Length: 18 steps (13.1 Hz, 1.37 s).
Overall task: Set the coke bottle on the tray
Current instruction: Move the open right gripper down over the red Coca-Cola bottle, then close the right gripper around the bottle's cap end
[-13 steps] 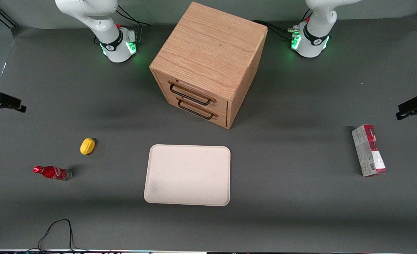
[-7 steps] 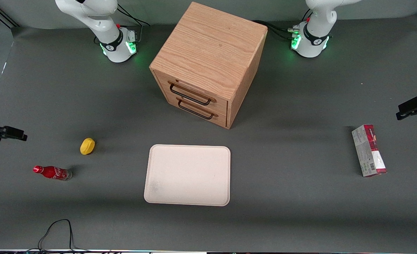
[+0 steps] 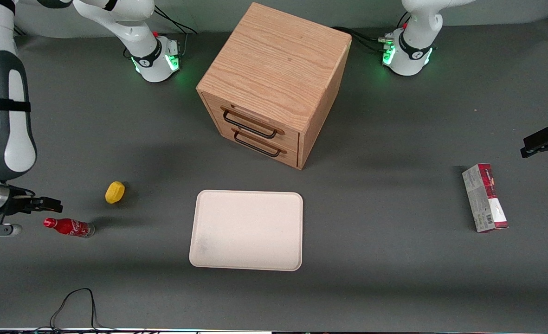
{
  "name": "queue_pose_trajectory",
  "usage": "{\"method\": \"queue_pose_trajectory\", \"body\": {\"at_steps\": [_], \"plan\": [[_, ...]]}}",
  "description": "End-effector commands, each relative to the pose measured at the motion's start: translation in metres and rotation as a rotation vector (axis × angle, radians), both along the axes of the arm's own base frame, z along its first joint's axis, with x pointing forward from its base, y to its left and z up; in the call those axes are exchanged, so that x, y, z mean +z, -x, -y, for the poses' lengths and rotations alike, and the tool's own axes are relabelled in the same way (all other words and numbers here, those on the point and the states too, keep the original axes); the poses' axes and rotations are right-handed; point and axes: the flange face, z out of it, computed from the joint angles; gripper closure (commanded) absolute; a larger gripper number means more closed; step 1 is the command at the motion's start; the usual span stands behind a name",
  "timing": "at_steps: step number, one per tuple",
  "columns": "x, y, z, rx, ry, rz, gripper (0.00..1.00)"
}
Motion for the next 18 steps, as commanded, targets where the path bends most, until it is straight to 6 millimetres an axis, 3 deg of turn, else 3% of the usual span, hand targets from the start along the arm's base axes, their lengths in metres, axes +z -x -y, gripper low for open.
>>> {"method": "queue_pose_trajectory", "body": {"at_steps": [1, 4, 9, 10, 11, 12, 13, 14, 18], "plan": [[-0.009, -0.015, 0.007, 0.037, -0.008, 0.007, 0.03], [-0.026, -0.02, 0.01, 0.054, -0.006, -0.012, 0.04], [-0.03, -0.029, 0.01, 0.056, -0.001, -0.008, 0.06], [-0.03, -0.029, 0.01, 0.057, -0.001, -0.008, 0.13], [-0.03, -0.029, 0.01, 0.057, -0.001, -0.008, 0.31], [-0.03, -0.029, 0.009, 0.056, -0.001, -0.008, 0.54], [-0.029, -0.029, 0.009, 0.054, -0.001, -0.008, 0.84], [-0.028, -0.029, 0.009, 0.051, -0.001, -0.008, 1.0], [-0.025, -0.029, 0.007, 0.058, -0.001, -0.008, 1.0]]}}
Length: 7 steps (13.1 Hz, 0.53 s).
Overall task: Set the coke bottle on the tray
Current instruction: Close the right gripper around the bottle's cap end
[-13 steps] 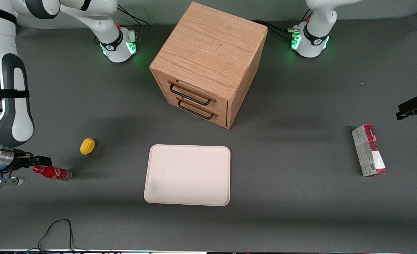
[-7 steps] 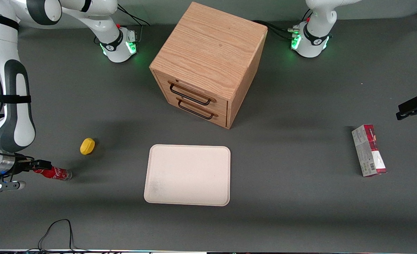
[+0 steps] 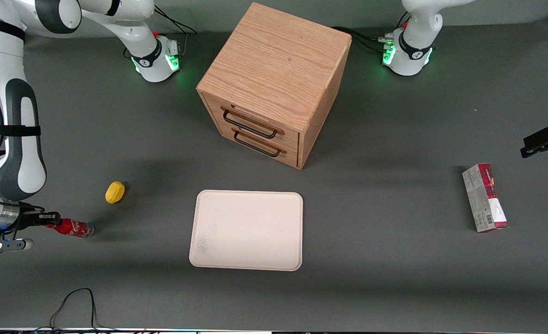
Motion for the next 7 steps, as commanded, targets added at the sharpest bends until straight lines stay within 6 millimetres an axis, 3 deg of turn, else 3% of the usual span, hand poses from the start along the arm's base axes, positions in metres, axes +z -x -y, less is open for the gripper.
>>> {"method": "queue_pose_trajectory", "body": {"at_steps": [1, 2, 3, 7], "plan": [[0.009, -0.004, -0.001, 0.015, -0.011, 0.01, 1.0], [0.012, -0.003, -0.005, 0.015, -0.015, 0.002, 1.0], [0.028, 0.003, -0.013, 0.001, -0.029, -0.022, 1.0], [0.141, 0.041, -0.054, -0.009, -0.087, -0.071, 1.0]]}}
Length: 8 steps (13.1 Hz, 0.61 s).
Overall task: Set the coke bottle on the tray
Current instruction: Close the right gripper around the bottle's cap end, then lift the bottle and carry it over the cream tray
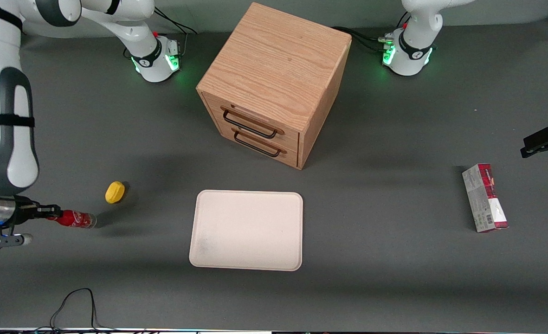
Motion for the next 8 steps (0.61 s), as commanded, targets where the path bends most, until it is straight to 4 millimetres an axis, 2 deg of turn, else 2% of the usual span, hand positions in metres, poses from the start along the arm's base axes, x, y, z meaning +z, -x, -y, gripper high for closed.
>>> {"method": "queue_pose_trajectory", "body": {"at_steps": [1, 2, 4, 6, 8], "plan": [[0.096, 0.04, -0.028, -0.049, -0.042, 0.006, 1.0], [0.121, 0.051, -0.041, -0.032, -0.047, 0.011, 1.0], [0.156, 0.085, -0.045, -0.023, -0.056, 0.0, 1.0], [0.172, 0.123, -0.043, -0.014, -0.037, 0.016, 1.0], [0.175, 0.135, -0.044, -0.013, -0.037, 0.025, 1.0]]}}
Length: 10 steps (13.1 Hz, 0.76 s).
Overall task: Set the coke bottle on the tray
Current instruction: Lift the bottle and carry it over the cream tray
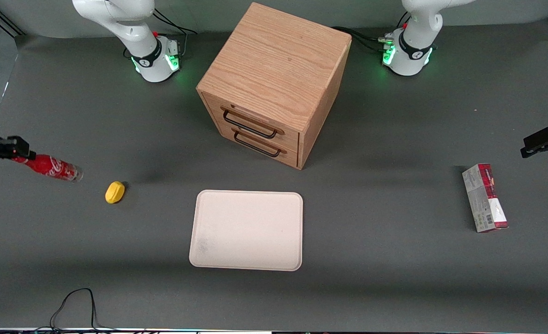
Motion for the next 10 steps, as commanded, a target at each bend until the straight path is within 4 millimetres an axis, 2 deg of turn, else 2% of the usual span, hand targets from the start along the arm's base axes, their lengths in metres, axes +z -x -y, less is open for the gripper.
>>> {"method": "queue_pose_trajectory", "body": {"at_steps": [1, 2, 3, 6, 8, 10], "plan": [[0.0, 0.019, -0.012, -0.002, 0.014, 0.014, 1.0], [0.001, 0.011, -0.03, 0.002, 0.021, 0.019, 1.0], [-0.004, -0.007, -0.049, -0.032, 0.033, 0.018, 1.0], [-0.036, -0.074, -0.129, -0.116, 0.022, 0.006, 1.0], [-0.068, -0.106, -0.195, -0.136, 0.064, -0.014, 1.0], [-0.103, -0.137, -0.252, -0.174, 0.068, -0.002, 1.0]]}}
